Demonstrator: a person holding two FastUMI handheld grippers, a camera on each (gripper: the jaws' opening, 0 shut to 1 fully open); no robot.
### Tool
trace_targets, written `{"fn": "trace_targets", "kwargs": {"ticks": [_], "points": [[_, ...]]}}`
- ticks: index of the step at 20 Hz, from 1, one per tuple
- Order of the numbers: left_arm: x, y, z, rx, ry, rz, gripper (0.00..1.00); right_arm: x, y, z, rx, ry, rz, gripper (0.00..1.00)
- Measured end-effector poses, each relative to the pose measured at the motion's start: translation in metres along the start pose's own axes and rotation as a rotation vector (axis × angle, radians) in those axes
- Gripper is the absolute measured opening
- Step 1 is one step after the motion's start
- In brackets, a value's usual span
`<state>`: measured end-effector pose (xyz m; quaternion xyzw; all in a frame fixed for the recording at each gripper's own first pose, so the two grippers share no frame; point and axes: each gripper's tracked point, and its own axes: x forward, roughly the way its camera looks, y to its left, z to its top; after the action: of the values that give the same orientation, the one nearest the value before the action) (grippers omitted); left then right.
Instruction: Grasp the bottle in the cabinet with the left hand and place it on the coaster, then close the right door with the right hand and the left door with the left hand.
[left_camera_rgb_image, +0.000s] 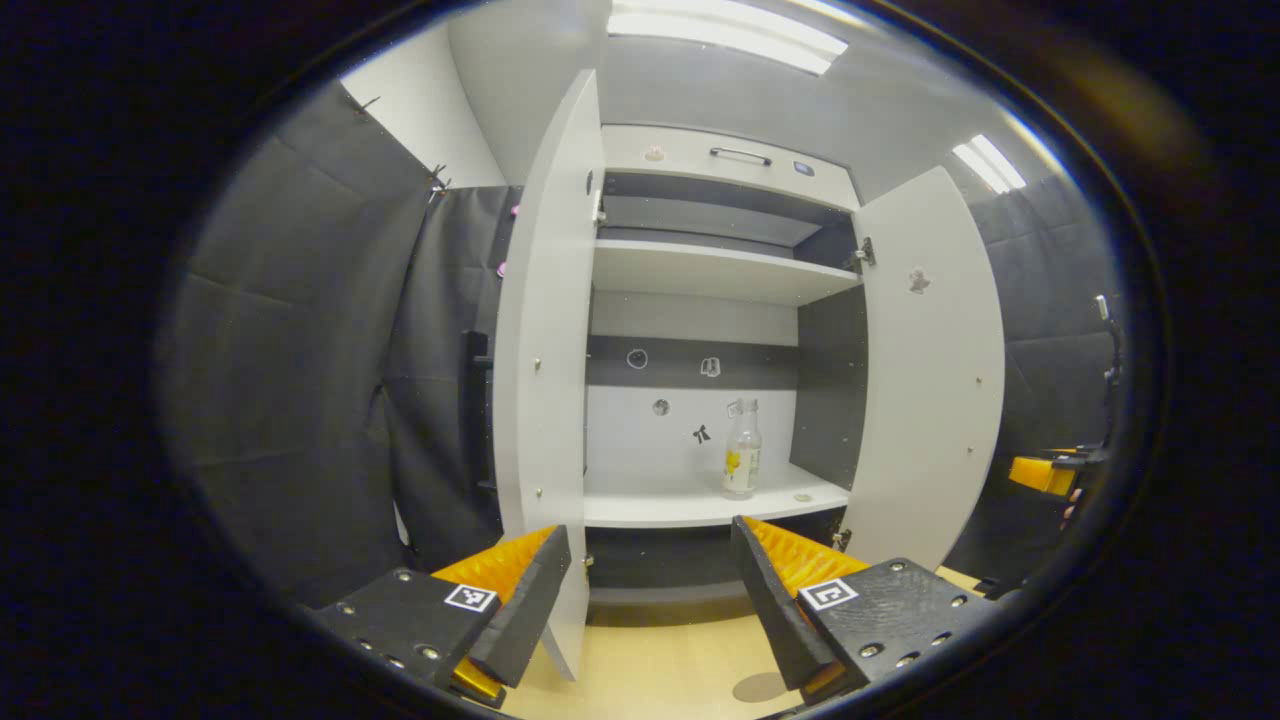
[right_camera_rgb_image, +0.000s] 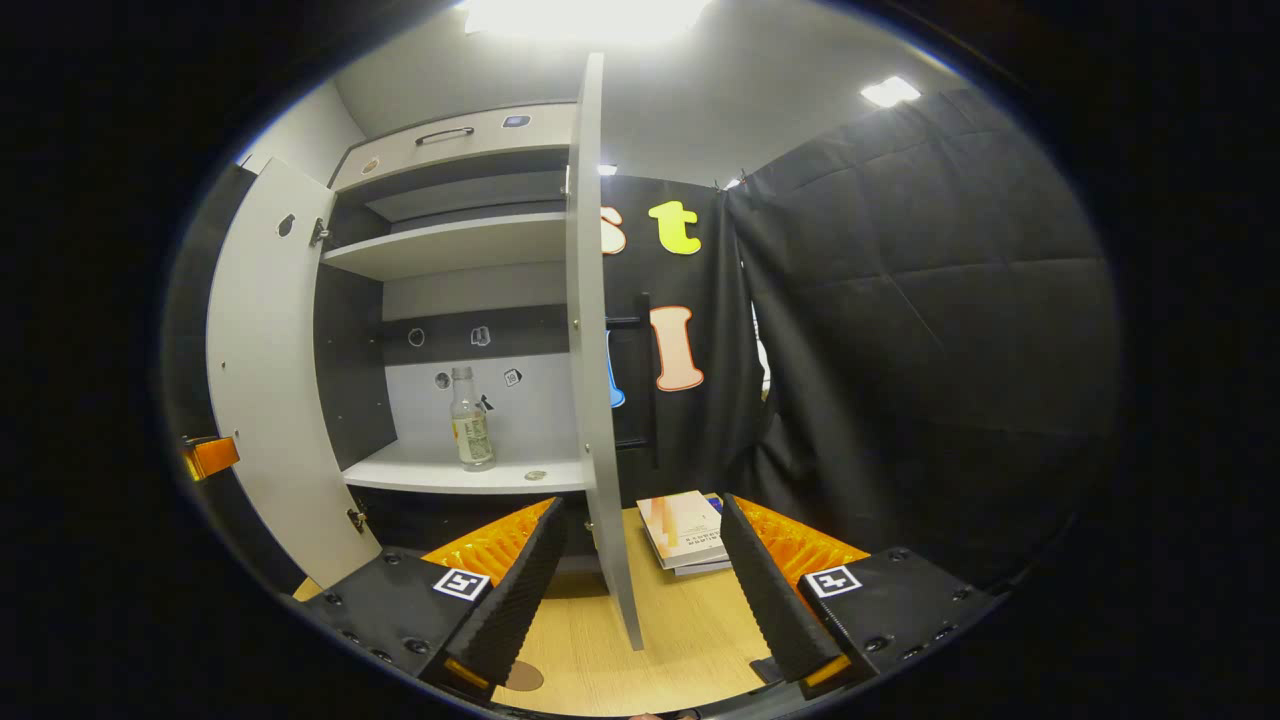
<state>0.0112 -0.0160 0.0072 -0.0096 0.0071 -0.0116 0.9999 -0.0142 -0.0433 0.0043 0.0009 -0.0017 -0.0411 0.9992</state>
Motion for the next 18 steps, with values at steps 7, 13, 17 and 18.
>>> {"fn": "trace_targets", "kwargs": {"ticks": [7,13,17,18], "points": [[0.064,-0.052,0.005,-0.015,0.008,-0.094,0.94,0.015,-0.053,0.004,0.011,-0.007,-0.130,0.98],[0.148,-0.088,0.012,0.006,-0.001,-0.145,0.94,0.030,-0.106,-0.006,0.004,0.014,-0.248,0.98],[0.200,-0.098,0.014,0.007,0.000,-0.147,0.99,0.047,-0.134,-0.003,0.020,0.003,-0.305,0.98],[0.214,-0.102,0.015,0.000,0.003,-0.152,0.93,0.051,-0.139,-0.003,0.028,0.003,-0.315,0.98]]}}
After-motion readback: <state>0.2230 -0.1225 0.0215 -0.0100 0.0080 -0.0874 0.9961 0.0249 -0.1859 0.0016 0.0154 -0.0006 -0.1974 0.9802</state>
